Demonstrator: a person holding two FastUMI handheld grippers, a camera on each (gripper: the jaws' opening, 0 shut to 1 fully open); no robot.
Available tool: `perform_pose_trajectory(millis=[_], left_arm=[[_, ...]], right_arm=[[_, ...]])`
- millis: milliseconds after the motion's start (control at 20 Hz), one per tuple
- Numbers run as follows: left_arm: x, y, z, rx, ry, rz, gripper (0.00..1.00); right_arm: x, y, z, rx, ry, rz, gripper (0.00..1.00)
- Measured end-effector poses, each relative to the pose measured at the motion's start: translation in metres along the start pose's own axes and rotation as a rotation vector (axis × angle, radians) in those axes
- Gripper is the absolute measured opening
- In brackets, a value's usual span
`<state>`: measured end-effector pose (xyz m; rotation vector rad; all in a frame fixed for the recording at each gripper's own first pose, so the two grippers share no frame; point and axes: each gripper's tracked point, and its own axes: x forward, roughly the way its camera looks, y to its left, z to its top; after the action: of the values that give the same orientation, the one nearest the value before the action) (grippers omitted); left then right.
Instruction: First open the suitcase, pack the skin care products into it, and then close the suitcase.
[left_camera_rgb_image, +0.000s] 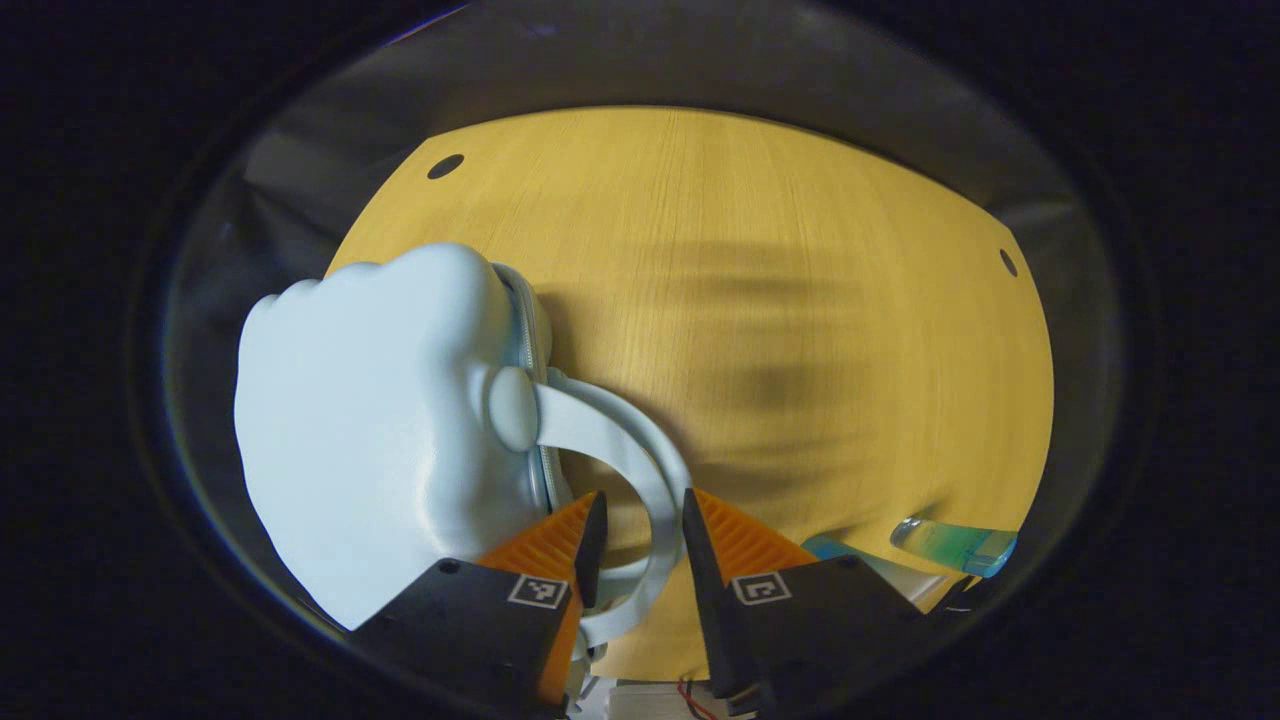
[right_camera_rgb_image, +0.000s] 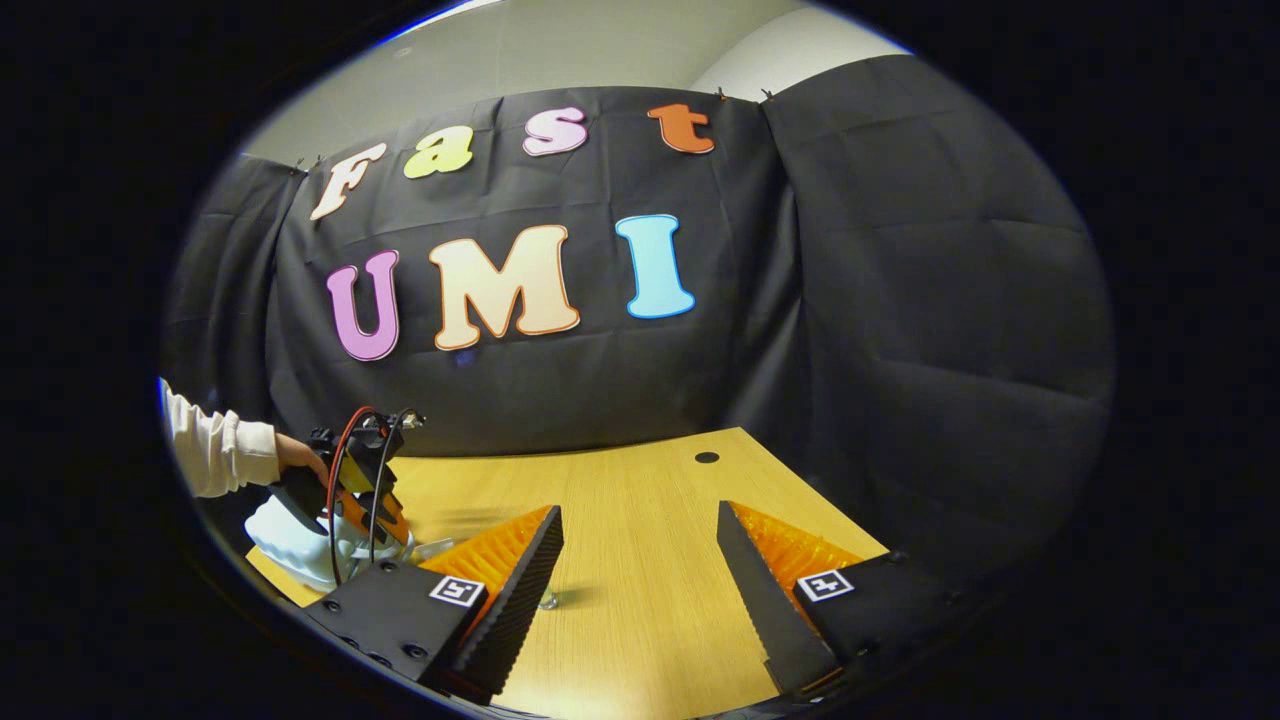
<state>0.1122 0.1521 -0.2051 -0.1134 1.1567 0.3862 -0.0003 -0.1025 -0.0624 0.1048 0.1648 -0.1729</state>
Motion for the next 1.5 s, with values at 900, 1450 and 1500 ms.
perform_pose_trajectory(millis=[900, 1450, 1500], left_arm=[[-0.004, -0.018, 0.013, -0.116, 0.059, -0.114, 0.0], [-0.16, 0.007, 0.055, -0.136, -0.149, -0.332, 0.0], [-0.173, 0.019, 0.058, -0.146, -0.171, -0.337, 0.0]], right_arm=[[0.003, 0.002, -0.005, -0.026, 0.012, 0.004, 0.97], [0.02, 0.061, 0.002, -0.042, -0.006, 0.15, 0.98], [0.02, 0.066, 0.002, -0.048, -0.011, 0.161, 0.98]])
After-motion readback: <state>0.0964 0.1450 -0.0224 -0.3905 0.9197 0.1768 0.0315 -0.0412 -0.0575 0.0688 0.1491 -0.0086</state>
